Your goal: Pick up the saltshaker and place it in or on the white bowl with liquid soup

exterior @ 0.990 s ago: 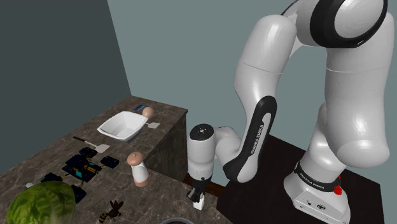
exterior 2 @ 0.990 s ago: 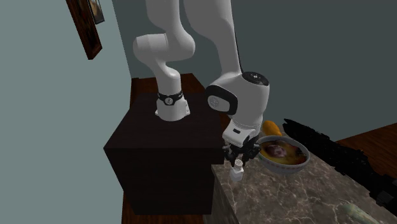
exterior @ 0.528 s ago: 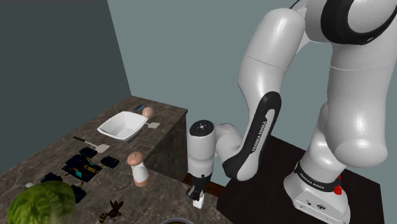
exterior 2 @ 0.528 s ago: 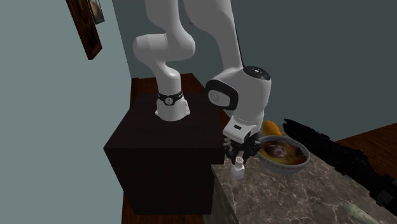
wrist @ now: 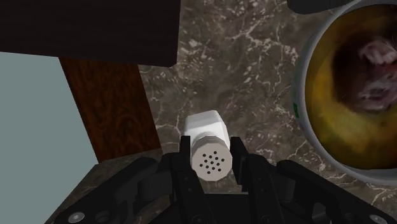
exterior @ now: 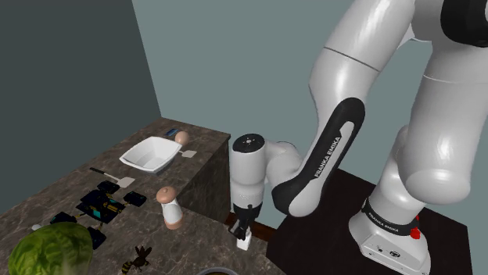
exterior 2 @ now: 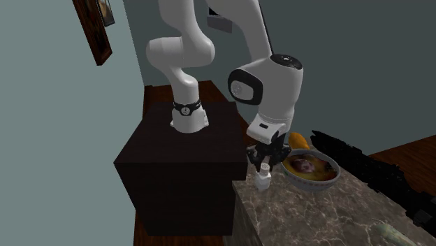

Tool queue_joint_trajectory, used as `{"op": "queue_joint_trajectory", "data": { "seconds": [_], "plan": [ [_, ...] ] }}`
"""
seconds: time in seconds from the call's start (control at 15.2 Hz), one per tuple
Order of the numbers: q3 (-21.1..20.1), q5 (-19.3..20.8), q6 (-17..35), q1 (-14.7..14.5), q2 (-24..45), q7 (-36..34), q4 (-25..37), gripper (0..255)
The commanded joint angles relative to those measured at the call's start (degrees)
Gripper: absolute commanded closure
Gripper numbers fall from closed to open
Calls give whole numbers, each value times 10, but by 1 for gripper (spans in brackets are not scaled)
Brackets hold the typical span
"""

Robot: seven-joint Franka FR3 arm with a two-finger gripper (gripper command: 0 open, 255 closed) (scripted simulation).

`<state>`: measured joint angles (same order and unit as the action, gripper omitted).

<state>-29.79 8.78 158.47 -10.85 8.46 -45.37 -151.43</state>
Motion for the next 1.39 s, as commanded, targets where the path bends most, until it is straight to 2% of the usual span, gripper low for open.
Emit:
{"op": "queue_joint_trajectory", "data": {
  "seconds": [0.0,0.33,0.66,1.32],
  "plan": [
    [-15,-34,-18,10,-24,26,-2,255],
    [-33,-100,-62,16,-77,73,-3,255],
    [-34,-150,-109,10,-126,108,1,255],
    [-20,-200,-201,-5,-207,145,20,255]
  ]
}}
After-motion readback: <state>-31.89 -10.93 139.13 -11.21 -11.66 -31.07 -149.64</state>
